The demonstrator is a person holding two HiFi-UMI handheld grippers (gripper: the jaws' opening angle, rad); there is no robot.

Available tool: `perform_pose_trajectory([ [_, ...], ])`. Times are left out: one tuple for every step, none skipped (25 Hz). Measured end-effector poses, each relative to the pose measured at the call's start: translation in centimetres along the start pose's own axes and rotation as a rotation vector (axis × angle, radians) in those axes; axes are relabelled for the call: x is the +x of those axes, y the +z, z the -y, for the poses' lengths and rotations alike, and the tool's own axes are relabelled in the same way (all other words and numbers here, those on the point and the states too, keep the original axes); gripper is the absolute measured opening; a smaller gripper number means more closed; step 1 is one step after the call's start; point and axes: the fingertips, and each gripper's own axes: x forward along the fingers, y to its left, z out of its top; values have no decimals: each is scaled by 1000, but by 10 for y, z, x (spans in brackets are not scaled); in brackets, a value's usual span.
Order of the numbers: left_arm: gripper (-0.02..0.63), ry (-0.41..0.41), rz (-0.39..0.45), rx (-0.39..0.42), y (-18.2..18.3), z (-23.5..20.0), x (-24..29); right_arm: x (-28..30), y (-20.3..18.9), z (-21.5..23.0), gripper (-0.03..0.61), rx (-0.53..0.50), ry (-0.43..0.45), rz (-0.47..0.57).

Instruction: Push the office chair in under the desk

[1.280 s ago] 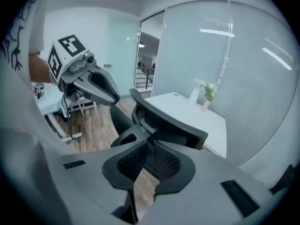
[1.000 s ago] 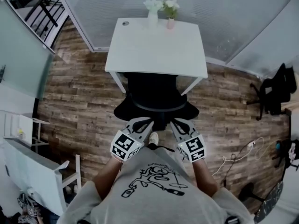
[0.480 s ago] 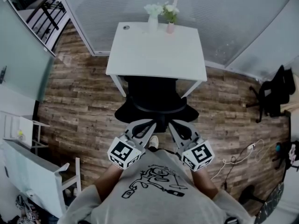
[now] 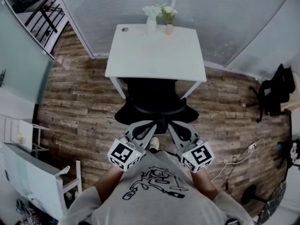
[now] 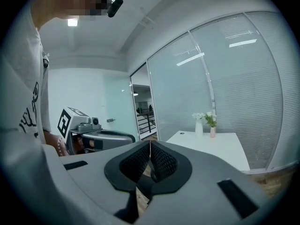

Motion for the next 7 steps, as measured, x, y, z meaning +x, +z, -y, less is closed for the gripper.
perform_pose_trajectory([
  [12, -1, -2, -3, 0, 0, -1, 0, 0, 0, 38, -3, -1, -1],
  [12, -2, -2, -3, 0, 1, -1, 0, 0, 0, 37, -6, -2, -1],
  [12, -3, 2, -1, 1, 0, 0, 0, 1, 0, 38, -8, -3, -1],
  [12, -4, 4, -2, 2, 0, 0, 0, 1, 0, 37, -9, -3, 0],
  [12, -5, 4, -5, 2, 0, 1, 1, 2, 0, 37, -10, -3, 1],
  [12, -5, 2, -9, 2, -1, 1, 1, 2, 0, 38, -10, -3, 2],
  [12, -6, 0, -14, 2, -1, 2, 1, 3, 0, 38, -10, -2, 3],
])
